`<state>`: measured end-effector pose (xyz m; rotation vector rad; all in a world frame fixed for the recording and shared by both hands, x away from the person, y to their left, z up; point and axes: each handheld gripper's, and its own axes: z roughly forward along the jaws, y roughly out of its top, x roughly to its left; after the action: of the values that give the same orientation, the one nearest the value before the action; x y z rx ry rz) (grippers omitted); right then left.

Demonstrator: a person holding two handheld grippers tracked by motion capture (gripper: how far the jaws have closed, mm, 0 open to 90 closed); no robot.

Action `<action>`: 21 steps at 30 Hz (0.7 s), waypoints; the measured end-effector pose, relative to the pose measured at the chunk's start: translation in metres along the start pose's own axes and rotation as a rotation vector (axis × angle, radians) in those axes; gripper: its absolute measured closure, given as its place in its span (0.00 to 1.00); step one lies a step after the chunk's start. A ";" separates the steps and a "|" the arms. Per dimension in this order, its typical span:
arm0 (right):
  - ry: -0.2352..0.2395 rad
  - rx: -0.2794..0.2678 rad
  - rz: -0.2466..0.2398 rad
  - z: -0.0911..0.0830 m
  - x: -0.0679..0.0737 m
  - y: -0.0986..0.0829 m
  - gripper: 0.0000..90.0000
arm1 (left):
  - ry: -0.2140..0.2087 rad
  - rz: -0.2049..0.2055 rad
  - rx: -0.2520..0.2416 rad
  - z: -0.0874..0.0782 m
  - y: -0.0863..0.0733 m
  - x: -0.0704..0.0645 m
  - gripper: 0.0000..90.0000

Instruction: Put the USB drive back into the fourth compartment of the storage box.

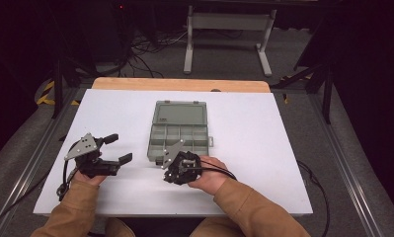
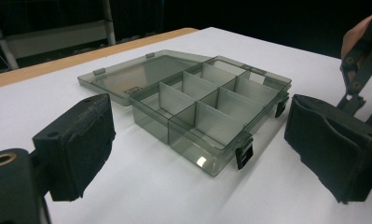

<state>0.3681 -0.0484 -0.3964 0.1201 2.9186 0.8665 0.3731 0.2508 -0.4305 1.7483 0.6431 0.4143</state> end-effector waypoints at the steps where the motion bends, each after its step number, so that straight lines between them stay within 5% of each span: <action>1: -0.005 -0.005 0.000 -0.002 -0.001 0.000 0.88 | -0.001 0.000 0.000 0.000 0.000 0.000 0.10; 21: -0.070 -0.042 0.052 -0.035 -0.024 -0.007 0.88 | -0.007 0.001 -0.017 0.000 0.000 0.000 0.08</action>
<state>0.3879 -0.0762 -0.3692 0.2197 2.8420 0.9116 0.3729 0.2511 -0.4305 1.7337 0.6320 0.4129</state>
